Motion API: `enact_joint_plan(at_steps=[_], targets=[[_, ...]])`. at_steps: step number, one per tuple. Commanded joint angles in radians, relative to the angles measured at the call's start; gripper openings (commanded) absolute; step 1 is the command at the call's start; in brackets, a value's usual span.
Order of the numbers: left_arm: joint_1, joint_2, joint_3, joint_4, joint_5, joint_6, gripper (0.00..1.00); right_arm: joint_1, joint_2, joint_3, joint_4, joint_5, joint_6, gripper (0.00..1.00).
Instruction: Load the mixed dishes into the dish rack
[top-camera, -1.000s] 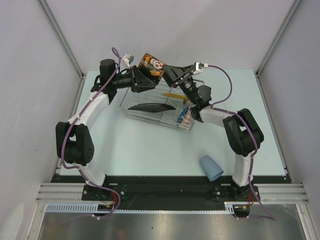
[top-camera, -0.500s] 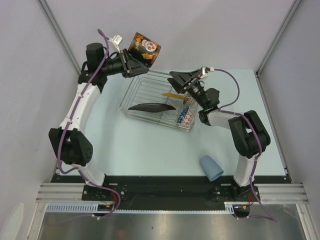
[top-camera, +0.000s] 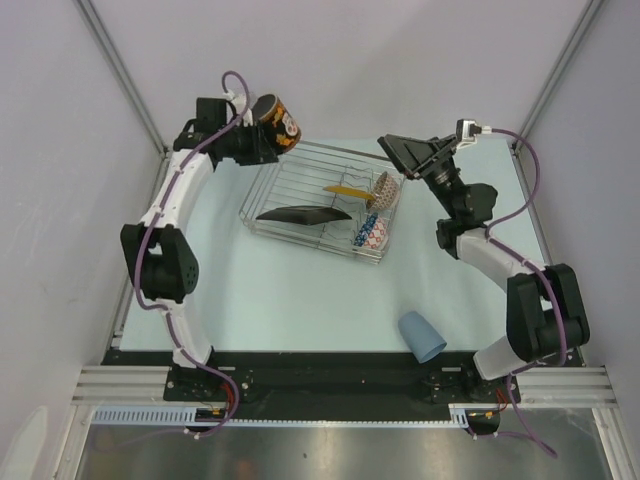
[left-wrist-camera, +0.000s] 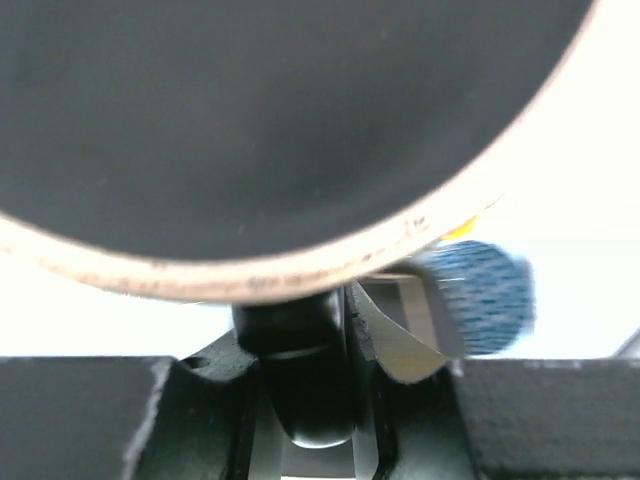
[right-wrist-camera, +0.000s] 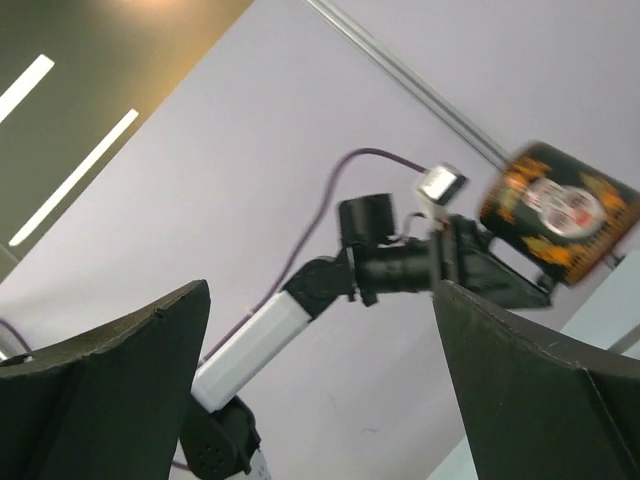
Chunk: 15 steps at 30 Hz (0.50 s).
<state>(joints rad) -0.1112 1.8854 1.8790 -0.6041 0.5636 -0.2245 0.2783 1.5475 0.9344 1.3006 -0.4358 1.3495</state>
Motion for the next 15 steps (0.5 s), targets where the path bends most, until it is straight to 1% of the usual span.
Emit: enact_joint_plan(at_steps=[1, 3, 7, 15], targets=[[-0.031, 0.012, 0.029, 0.082, -0.128, 0.223, 0.0, -0.021, -0.081, -0.041, 0.065, -0.047, -0.062, 1.0], [-0.041, 0.049, 0.034, 0.087, -0.154, 0.264, 0.0, -0.031, -0.098, -0.058, 0.06, -0.044, -0.058, 1.0], [-0.057, 0.089, 0.037, 0.095, -0.171, 0.29, 0.0, -0.053, -0.116, -0.092, 0.058, -0.043, -0.041, 1.0], [-0.068, 0.182, 0.014, 0.136, -0.2, 0.341, 0.0, -0.076, -0.119, -0.106, 0.055, -0.053, -0.027, 1.0]])
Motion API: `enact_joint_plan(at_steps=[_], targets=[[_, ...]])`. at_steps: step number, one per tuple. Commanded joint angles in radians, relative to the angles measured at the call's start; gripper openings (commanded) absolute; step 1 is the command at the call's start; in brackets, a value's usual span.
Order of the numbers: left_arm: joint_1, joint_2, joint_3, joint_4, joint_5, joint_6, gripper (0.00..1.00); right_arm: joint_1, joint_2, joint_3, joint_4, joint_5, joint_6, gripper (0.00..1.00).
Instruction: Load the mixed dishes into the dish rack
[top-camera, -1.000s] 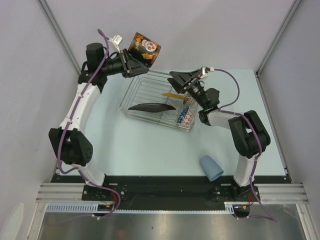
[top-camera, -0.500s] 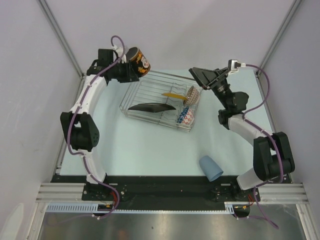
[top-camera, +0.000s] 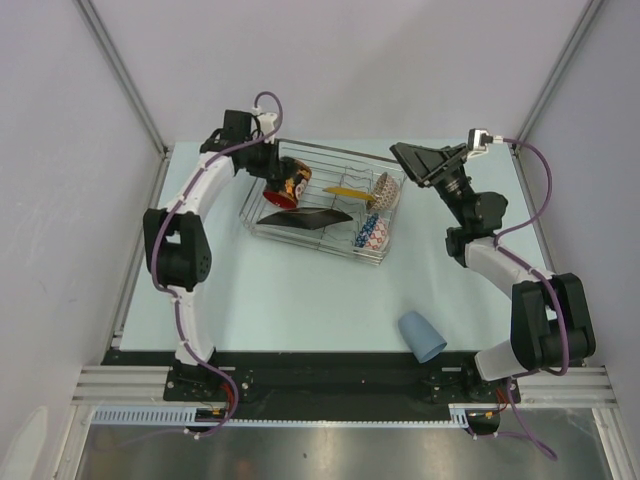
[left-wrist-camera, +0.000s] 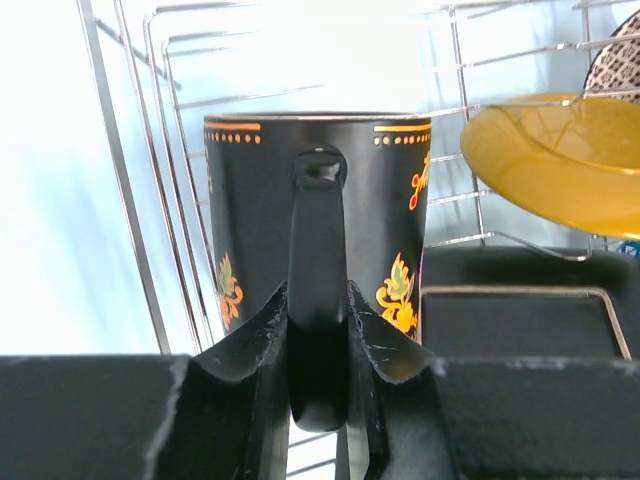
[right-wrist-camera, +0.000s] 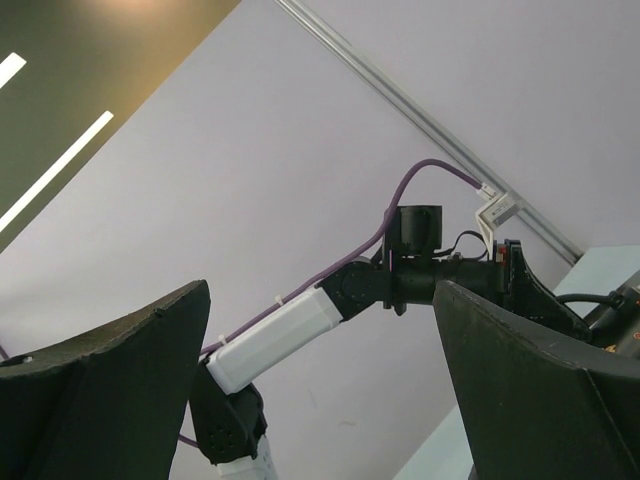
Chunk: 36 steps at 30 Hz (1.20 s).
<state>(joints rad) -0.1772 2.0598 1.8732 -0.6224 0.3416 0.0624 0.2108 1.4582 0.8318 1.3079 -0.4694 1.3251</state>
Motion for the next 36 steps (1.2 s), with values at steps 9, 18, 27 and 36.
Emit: enact_joint_plan(at_steps=[9, 18, 27, 36], targets=[[-0.004, 0.105, 0.105, 0.211, 0.036, 0.017, 0.0, -0.028, -0.035, -0.04, 0.039, -0.037, -0.004, 1.0], [-0.002, 0.201, 0.182, 0.193, 0.033, 0.036, 0.0, -0.033, 0.005, -0.046, 0.039, -0.038, 0.0, 1.0], [-0.002, 0.25, 0.219, 0.175, 0.068, 0.016, 0.0, -0.034, 0.044, -0.046, 0.059, -0.037, 0.013, 1.0], [-0.001, 0.209, 0.181, 0.047, 0.132, 0.071, 0.21, -0.034, 0.057, -0.046, 0.051, -0.057, 0.014, 1.0]])
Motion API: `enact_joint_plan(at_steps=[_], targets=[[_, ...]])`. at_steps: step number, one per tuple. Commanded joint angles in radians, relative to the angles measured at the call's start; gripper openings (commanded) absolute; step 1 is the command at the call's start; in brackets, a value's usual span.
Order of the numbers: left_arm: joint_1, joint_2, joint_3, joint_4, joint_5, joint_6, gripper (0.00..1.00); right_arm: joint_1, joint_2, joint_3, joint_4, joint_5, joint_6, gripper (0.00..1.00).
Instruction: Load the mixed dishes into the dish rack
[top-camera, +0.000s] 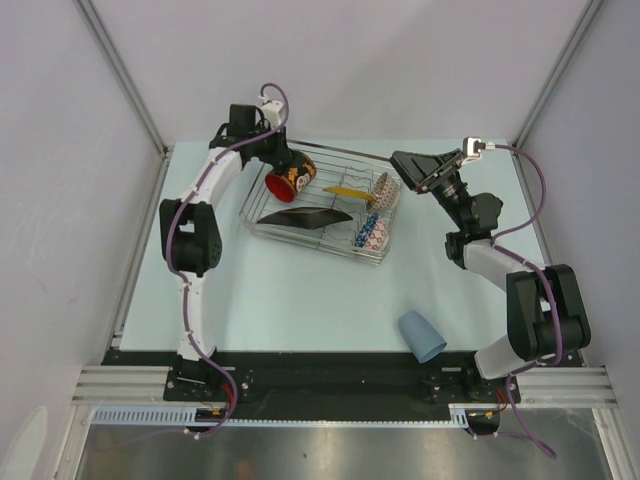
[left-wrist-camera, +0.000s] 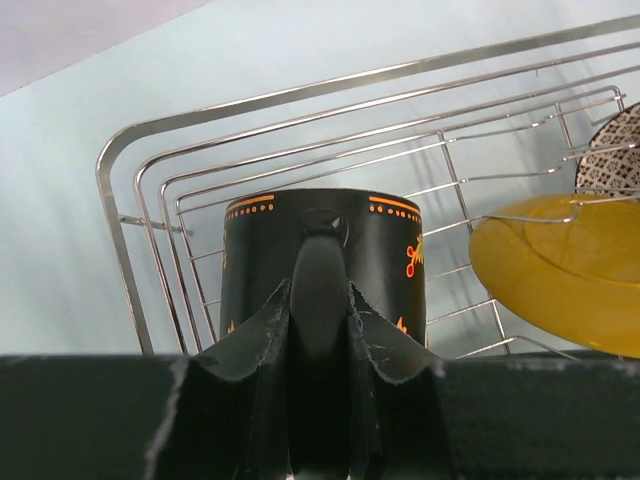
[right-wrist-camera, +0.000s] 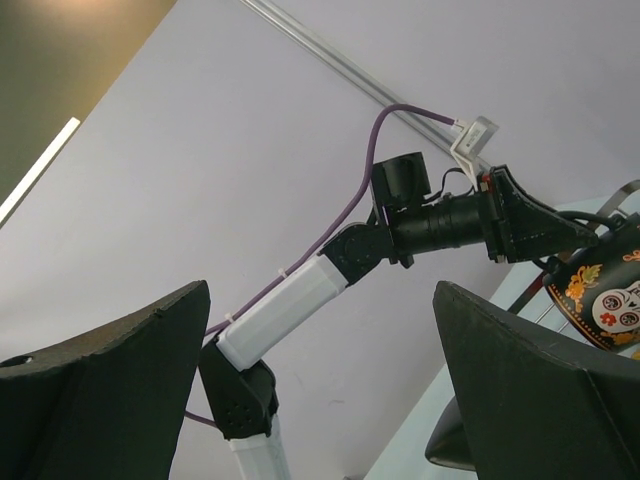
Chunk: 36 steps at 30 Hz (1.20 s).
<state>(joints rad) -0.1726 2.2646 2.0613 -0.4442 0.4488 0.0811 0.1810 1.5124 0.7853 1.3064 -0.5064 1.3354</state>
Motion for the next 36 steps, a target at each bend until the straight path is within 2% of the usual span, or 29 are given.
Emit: enact_joint_plan(at_steps=[1, 2, 4, 9, 22, 25, 26, 36], targets=[[-0.005, 0.01, 0.028, -0.146, 0.03, 0.065, 0.25, -0.005, 0.003, 0.0, 0.053, -0.023, 0.004, 1.0], [-0.005, 0.016, 0.049, -0.178, 0.036, 0.071, 0.35, -0.005, 0.002, 0.0, 0.053, -0.026, 0.002, 1.0], [-0.005, 0.038, 0.113, -0.209, 0.041, 0.074, 0.48, -0.005, 0.003, 0.0, 0.05, -0.037, 0.004, 1.0], [-0.005, 0.064, 0.201, -0.264, 0.063, 0.077, 0.63, -0.005, 0.011, 0.0, 0.047, -0.05, 0.008, 1.0], [-0.05, 0.089, 0.353, -0.252, 0.087, 0.112, 0.67, 0.008, 0.029, -0.003, 0.048, -0.076, 0.021, 1.0], [-0.065, 0.087, 0.376, -0.26, 0.065, 0.146, 0.6, 0.009, 0.032, -0.004, 0.045, -0.086, 0.028, 1.0], [-0.071, 0.088, 0.382, -0.281, 0.05, 0.16, 0.55, 0.008, 0.031, -0.006, 0.044, -0.086, 0.028, 1.0], [-0.091, 0.102, 0.422, -0.412, -0.129, 0.325, 0.55, 0.006, 0.0, -0.055, 0.051, -0.078, 0.022, 1.0]])
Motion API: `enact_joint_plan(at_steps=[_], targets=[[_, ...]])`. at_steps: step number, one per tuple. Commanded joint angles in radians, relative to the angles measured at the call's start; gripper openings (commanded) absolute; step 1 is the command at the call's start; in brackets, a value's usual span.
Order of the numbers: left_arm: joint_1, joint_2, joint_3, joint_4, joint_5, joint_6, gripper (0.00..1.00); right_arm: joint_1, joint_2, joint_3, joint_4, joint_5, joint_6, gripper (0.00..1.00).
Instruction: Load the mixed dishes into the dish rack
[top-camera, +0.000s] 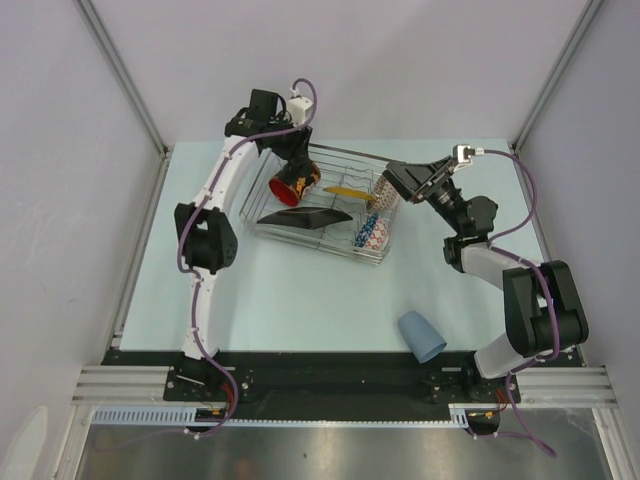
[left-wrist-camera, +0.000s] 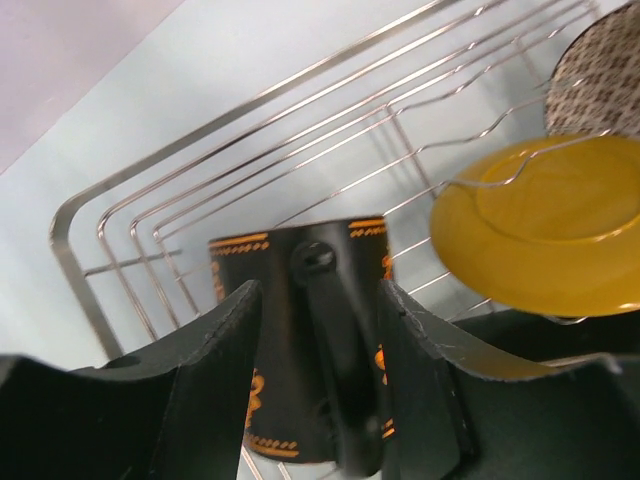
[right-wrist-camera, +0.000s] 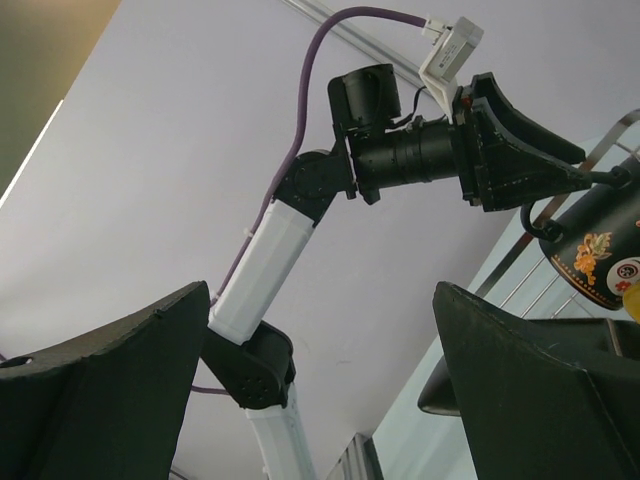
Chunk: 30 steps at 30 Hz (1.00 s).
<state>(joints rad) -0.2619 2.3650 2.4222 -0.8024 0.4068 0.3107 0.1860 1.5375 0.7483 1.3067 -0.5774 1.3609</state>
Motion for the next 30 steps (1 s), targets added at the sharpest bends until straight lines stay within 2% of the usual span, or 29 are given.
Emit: enact_joint_plan(at_steps=[1, 10, 19, 20, 22, 23, 24, 27, 30], targets=[[-0.003, 0.0, 0.061, -0.055, -0.1, 0.105, 0.55, 0.001, -0.027, -0.023, 0.052, -0.007, -0.005, 1.0], [-0.053, 0.022, 0.064, -0.103, -0.223, 0.211, 0.51, -0.005, -0.046, -0.064, 0.074, 0.005, 0.004, 1.0], [-0.086, 0.043, 0.074, -0.066, -0.26, 0.252, 0.5, -0.01, -0.062, -0.092, 0.089, 0.004, 0.014, 1.0], [-0.086, 0.046, 0.074, -0.066, -0.261, 0.261, 0.48, -0.01, -0.063, -0.093, 0.091, 0.004, 0.017, 1.0], [-0.086, 0.05, 0.075, -0.064, -0.269, 0.269, 0.37, -0.01, -0.06, -0.098, 0.094, 0.004, 0.018, 1.0], [-0.088, 0.053, 0.074, -0.064, -0.282, 0.278, 0.3, -0.01, -0.06, -0.098, 0.094, 0.002, 0.021, 1.0], [-0.088, 0.054, 0.075, -0.064, -0.289, 0.287, 0.15, -0.008, -0.059, -0.101, 0.095, 0.001, 0.023, 1.0], [-0.088, 0.059, 0.075, -0.076, -0.312, 0.317, 0.0, -0.01, -0.053, -0.112, 0.109, 0.001, 0.029, 1.0], [-0.089, 0.06, 0.077, -0.095, -0.322, 0.35, 0.0, -0.011, -0.047, -0.124, 0.131, 0.002, 0.04, 1.0]])
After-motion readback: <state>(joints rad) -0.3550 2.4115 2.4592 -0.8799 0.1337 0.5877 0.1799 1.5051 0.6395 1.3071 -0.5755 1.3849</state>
